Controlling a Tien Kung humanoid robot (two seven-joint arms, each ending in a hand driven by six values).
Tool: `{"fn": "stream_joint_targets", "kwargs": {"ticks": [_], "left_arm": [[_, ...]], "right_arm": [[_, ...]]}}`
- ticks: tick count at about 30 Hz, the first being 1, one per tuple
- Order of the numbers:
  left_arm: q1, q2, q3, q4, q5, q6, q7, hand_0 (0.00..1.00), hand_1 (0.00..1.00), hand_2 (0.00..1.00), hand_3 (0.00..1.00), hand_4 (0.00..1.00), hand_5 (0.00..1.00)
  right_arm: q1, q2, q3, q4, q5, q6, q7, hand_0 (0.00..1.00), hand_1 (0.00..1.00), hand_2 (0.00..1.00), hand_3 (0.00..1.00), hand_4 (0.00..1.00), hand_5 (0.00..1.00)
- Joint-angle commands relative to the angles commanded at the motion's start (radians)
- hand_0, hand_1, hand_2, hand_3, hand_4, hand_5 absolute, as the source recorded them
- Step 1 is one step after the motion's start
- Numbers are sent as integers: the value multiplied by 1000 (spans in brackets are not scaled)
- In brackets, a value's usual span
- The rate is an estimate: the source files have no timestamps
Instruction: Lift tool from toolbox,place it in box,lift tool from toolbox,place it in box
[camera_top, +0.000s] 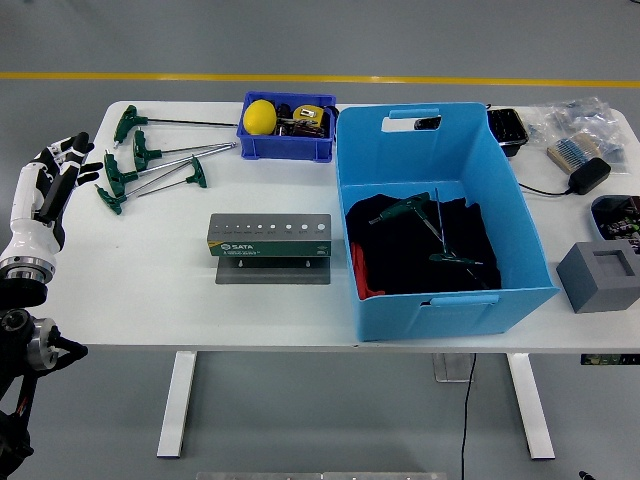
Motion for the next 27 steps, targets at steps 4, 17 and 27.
{"fn": "stream_joint_targets", "kwargs": {"ticks": [4, 17, 27], "left_arm": [[-12, 0, -4, -1, 1, 1, -2, 639, 632, 757, 738, 851, 755], [-18, -9, -29, 0, 34, 0, 6, 640, 631, 757, 737, 849, 756], [-19, -11, -40, 1, 40, 0, 5, 638, 629, 755, 735, 848, 758]], "right_arm": [[11, -1, -19, 0, 32, -2, 6, 621, 607, 678, 590, 861, 706], [21, 0, -42, 0, 39, 0, 7, 618, 605, 677, 586, 855, 708], [21, 0, -49, 0, 40, 0, 8, 617, 604, 676, 584, 849, 714]]}}
